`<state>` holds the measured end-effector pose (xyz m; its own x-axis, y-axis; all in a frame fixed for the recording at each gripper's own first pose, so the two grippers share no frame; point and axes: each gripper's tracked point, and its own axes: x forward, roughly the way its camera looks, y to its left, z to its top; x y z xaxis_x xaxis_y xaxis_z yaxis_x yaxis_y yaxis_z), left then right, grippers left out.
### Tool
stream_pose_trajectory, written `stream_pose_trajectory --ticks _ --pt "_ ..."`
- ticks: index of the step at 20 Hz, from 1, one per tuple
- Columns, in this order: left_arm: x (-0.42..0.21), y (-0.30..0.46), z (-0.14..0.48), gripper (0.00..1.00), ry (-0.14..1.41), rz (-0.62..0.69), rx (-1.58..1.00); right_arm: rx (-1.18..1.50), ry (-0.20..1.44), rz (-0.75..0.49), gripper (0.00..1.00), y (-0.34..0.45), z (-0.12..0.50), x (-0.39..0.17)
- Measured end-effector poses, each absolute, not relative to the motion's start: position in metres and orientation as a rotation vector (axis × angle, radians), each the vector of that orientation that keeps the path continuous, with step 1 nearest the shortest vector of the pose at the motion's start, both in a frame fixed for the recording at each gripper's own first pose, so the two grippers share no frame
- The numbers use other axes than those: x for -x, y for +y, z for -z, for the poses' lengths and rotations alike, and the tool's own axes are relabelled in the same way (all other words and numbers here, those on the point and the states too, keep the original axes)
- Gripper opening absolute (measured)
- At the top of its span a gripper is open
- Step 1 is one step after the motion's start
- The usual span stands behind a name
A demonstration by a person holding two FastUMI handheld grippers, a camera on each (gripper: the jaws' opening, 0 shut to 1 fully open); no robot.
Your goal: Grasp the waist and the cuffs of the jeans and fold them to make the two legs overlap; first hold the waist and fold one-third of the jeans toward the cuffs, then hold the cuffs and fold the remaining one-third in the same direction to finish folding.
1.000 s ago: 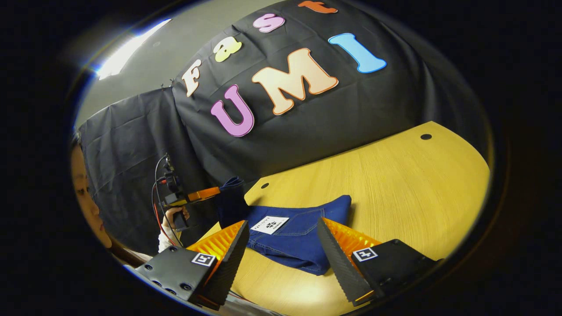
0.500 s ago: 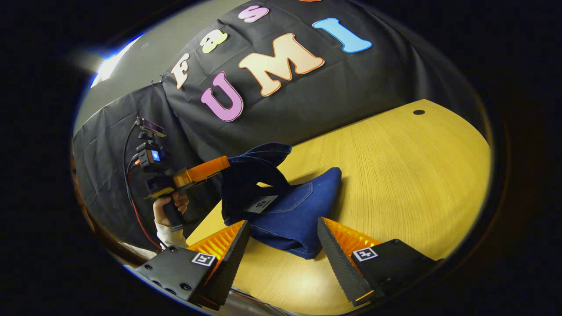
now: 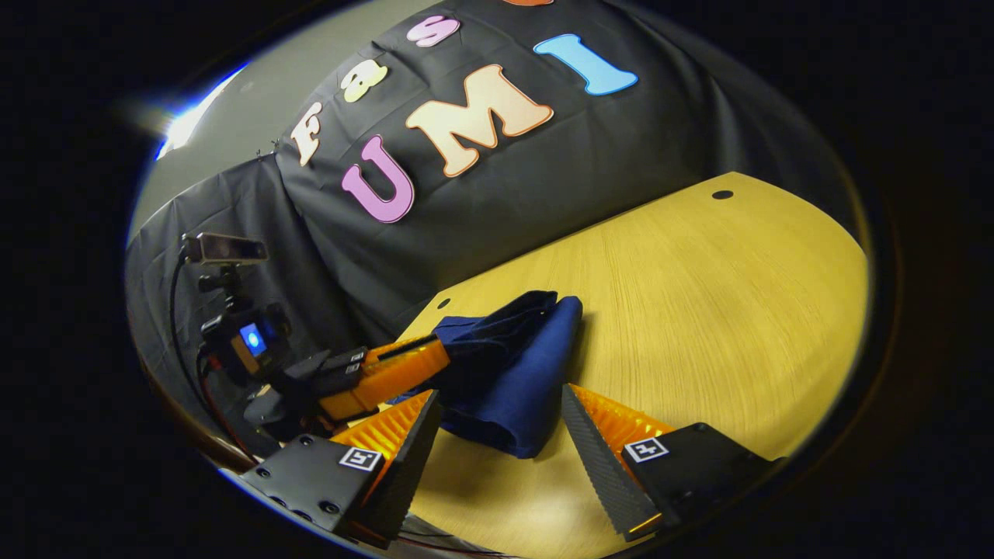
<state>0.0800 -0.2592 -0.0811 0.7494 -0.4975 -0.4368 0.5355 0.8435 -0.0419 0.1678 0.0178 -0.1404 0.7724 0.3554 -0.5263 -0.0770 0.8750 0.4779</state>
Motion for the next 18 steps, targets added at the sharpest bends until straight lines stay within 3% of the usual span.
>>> stream_pose_trajectory --ticks 1,2,5,12,14,15,16,17,18 --pt "-0.074 -0.268 0.076 0.13 0.432 0.592 -0.068 -0.45 0.649 -0.241 0.97 0.018 0.141 -0.17" --pt "-0.068 -0.277 0.071 0.28 0.407 0.622 -0.047 -0.45 0.646 -0.242 0.97 0.018 0.142 -0.169" --pt "-0.071 -0.254 0.037 0.93 0.272 0.538 -0.08 -0.445 0.622 -0.242 0.97 0.02 0.14 -0.173" --pt "-0.079 -0.163 -0.012 0.99 0.043 0.222 -0.132 -0.46 0.492 -0.257 0.97 0.034 0.121 -0.184" --pt "-0.082 -0.13 -0.014 0.95 0.01 0.118 -0.128 -0.448 0.439 -0.249 0.97 0.037 0.114 -0.188" --pt "-0.083 -0.112 -0.009 0.99 -0.006 0.07 -0.121 -0.422 0.4 -0.236 0.97 0.035 0.109 -0.191" --pt "-0.082 -0.098 -0.007 0.95 -0.015 0.028 -0.113 -0.389 0.359 -0.221 0.97 0.034 0.105 -0.191" --pt "-0.079 -0.088 -0.005 0.99 -0.024 -0.007 -0.106 -0.35 0.319 -0.205 0.97 0.033 0.102 -0.192" --pt "-0.077 -0.079 -0.003 0.95 -0.026 -0.034 -0.096 -0.311 0.284 -0.187 0.97 0.031 0.1 -0.191"
